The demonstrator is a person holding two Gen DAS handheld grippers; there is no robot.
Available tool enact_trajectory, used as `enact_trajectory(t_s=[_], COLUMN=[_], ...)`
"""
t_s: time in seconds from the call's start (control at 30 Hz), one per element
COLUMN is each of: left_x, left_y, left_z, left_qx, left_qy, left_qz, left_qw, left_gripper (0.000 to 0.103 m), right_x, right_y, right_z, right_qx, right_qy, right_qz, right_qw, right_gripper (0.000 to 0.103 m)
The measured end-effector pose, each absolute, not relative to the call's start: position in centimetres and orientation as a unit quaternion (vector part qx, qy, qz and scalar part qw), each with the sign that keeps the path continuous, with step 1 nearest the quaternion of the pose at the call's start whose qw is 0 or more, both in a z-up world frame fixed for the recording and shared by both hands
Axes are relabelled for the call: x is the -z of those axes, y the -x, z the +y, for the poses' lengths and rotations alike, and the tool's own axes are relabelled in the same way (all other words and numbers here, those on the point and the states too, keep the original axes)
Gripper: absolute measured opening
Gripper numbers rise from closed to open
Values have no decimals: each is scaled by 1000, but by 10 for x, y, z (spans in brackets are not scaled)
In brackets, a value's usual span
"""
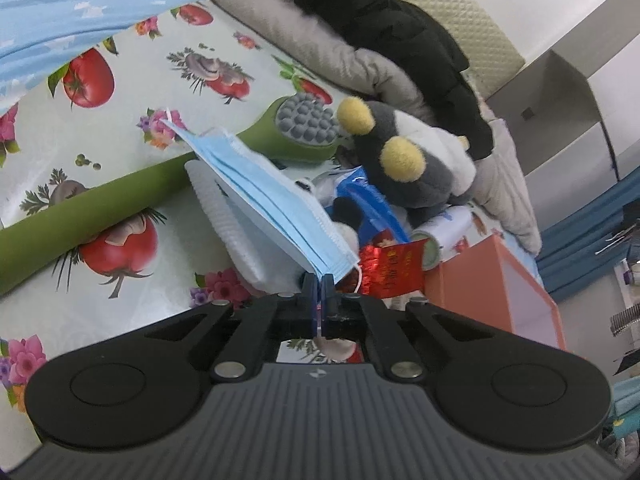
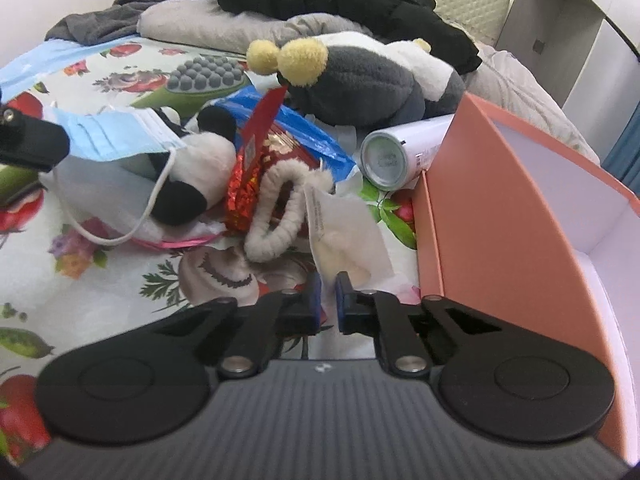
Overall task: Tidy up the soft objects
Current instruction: 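Grasp the blue face mask with the left gripper while the right grasps the clear bag, then lift the blue mask with the left gripper while the right lifts the clear bag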
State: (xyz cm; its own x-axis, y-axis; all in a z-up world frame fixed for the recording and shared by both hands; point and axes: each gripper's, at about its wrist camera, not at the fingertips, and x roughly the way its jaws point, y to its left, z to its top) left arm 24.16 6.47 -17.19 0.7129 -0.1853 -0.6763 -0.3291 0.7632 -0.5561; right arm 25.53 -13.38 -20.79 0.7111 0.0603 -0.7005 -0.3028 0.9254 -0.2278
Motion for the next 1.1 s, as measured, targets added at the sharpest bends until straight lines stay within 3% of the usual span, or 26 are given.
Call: enact_trajectory(t_s=[0.5, 1.1], left_x=[126, 165], left_y=[-162, -78], left_z=[43, 51], left_qx=[37, 16], left_qy=[309, 269], left_qz=[366, 467], left_qw=[877, 842], left_gripper=[2, 2], right_x=[173, 169], right_y=[-187, -115], right_z=[-137, -153], right_qx=[-122, -134], right_qy=[183, 171], right_qz=[345, 377], right_qw=[912, 900], right_gripper=[5, 5])
